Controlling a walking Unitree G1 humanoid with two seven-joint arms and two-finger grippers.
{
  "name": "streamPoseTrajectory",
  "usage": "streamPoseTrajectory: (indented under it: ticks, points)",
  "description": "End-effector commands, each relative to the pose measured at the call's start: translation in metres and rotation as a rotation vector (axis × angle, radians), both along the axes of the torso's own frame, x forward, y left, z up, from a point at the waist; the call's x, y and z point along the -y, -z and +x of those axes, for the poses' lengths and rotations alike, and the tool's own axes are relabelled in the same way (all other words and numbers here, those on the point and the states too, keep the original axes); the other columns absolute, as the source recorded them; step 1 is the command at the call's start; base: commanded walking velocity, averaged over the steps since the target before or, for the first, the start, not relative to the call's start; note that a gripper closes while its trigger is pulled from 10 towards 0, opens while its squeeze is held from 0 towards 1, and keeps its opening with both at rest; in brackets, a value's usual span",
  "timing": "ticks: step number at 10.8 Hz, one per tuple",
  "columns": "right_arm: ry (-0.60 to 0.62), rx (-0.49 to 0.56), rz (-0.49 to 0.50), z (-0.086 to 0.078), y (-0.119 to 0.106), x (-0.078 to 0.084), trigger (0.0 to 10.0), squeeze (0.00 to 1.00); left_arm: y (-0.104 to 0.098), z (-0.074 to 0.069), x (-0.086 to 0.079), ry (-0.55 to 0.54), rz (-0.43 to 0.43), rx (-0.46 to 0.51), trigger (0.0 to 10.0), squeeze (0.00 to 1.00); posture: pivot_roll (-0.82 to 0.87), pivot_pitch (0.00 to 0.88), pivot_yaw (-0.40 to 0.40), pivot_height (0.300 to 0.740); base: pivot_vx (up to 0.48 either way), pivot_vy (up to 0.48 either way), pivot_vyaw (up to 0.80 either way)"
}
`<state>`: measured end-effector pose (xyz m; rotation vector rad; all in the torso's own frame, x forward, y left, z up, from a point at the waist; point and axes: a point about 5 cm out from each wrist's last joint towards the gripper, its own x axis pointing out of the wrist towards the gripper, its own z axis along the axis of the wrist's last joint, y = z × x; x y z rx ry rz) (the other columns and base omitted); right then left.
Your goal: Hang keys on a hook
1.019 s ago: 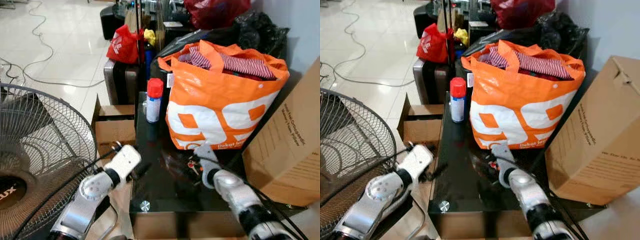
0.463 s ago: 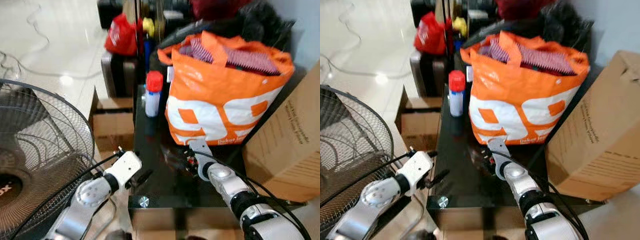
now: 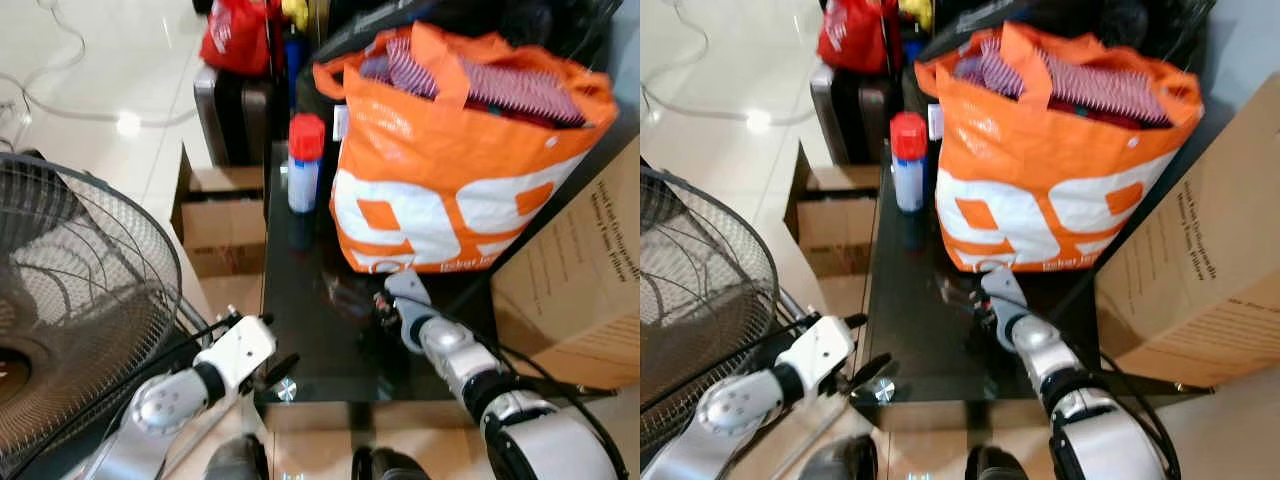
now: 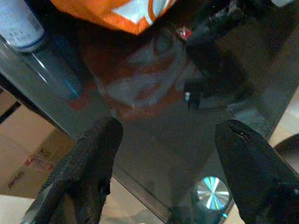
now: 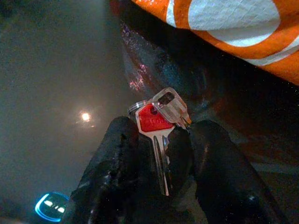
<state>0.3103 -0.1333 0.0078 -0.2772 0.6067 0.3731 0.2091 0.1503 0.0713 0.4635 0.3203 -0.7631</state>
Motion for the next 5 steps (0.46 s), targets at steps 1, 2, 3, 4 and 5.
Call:
streamPoseTrajectory:
  ticks: [1,2,3,4,5]
  points:
    - [0.018,-0.019,-0.014,-0.003,0.004,0.007,2.1,0.0,-0.002,-0.003,0.0,0.006,-0.009,-0.006,10.0,0.0,0.06,0.23,-0.059,0.74,0.0,0.0,0.0]
    - [0.009,-0.026,-0.021,-0.004,0.005,0.007,1.9,0.0,-0.002,-0.003,0.0,0.007,-0.008,-0.009,10.0,0.0,0.06,0.229,-0.059,0.74,0.0,0.0,0.0]
    - [-0.036,-0.058,-0.046,-0.009,0.01,0.008,0.0,0.0,-0.002,-0.002,0.003,0.007,-0.008,-0.012,10.0,0.0,0.06,0.221,-0.061,0.74,0.0,0.0,0.0]
    - [-0.098,-0.094,-0.088,-0.015,0.015,0.011,0.0,0.0,-0.003,-0.002,0.005,0.007,-0.009,-0.015,10.0,0.0,0.05,0.219,-0.063,0.74,0.0,0.0,0.0]
    - [-0.151,-0.114,-0.113,-0.021,0.02,0.016,0.0,0.0,-0.002,-0.002,0.006,0.007,-0.012,-0.016,10.0,0.0,0.05,0.219,-0.067,0.74,0.0,0.0,0.0]
